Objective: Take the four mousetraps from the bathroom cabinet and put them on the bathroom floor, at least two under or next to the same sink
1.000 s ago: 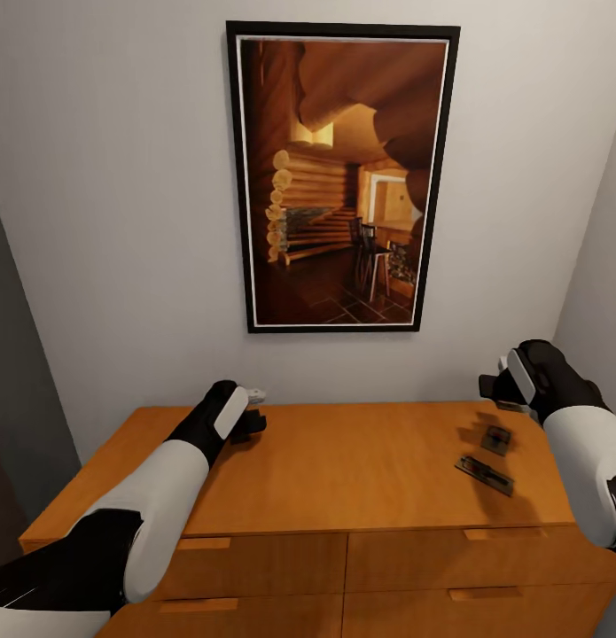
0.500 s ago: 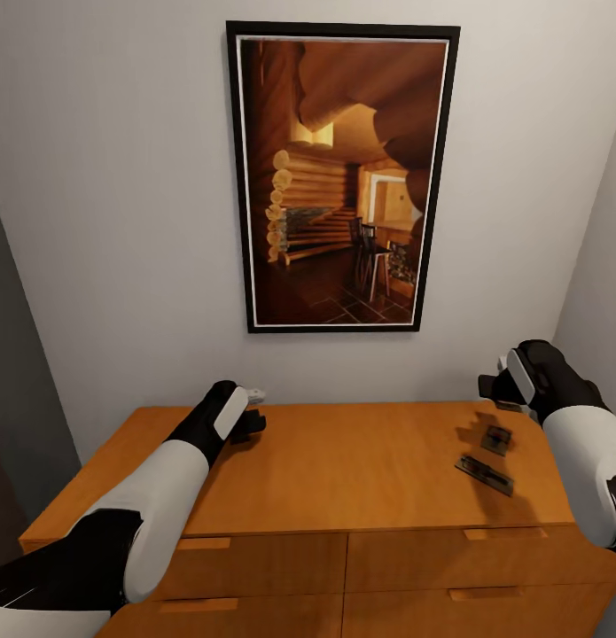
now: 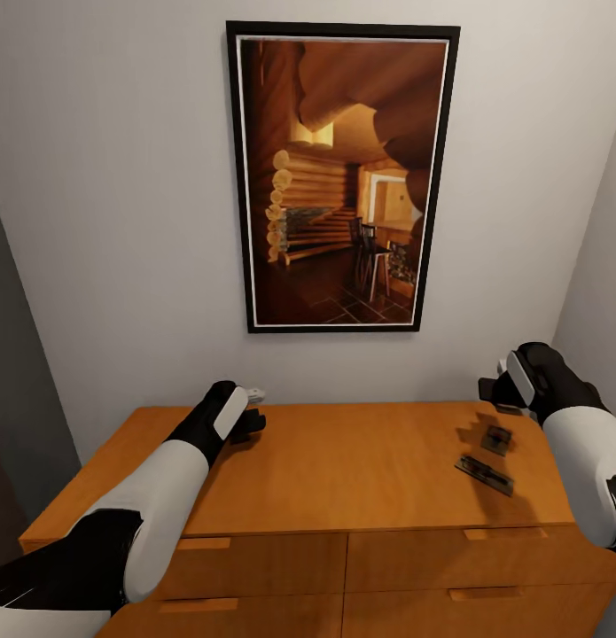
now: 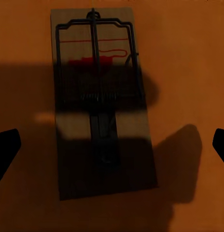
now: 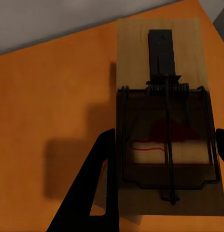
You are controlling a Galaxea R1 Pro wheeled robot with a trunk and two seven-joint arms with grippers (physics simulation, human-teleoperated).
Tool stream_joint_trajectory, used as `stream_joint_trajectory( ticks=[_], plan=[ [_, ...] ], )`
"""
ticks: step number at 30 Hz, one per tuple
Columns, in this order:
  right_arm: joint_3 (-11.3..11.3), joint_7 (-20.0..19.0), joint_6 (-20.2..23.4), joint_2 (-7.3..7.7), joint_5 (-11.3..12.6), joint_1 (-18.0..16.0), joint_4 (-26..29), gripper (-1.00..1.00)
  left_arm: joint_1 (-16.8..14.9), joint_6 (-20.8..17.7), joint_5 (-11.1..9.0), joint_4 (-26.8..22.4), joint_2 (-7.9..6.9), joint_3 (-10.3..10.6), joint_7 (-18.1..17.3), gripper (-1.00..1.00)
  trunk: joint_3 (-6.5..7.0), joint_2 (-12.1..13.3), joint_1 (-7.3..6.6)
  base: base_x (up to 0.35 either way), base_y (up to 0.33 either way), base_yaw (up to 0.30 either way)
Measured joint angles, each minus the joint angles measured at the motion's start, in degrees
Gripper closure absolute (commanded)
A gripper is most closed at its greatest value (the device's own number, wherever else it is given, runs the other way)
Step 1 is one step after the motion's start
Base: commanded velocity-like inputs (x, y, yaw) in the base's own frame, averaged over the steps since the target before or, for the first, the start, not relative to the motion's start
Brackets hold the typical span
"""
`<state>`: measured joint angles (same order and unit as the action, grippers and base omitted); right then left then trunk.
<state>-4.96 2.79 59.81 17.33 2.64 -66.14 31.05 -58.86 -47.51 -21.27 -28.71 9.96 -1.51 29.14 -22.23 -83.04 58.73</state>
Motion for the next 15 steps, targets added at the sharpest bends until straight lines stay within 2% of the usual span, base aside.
stream_joint_trajectory(
  ticks=[15],
  plan=[
    [0.0,0.0,0.0,0.00,0.1,0.0,-0.1,1.00,0.0,0.0,-0.1,0.1,0.00,-0.1,0.0,-1.00,0.00,0.0,0.00,0.000,0.000,0.000]
  ],
)
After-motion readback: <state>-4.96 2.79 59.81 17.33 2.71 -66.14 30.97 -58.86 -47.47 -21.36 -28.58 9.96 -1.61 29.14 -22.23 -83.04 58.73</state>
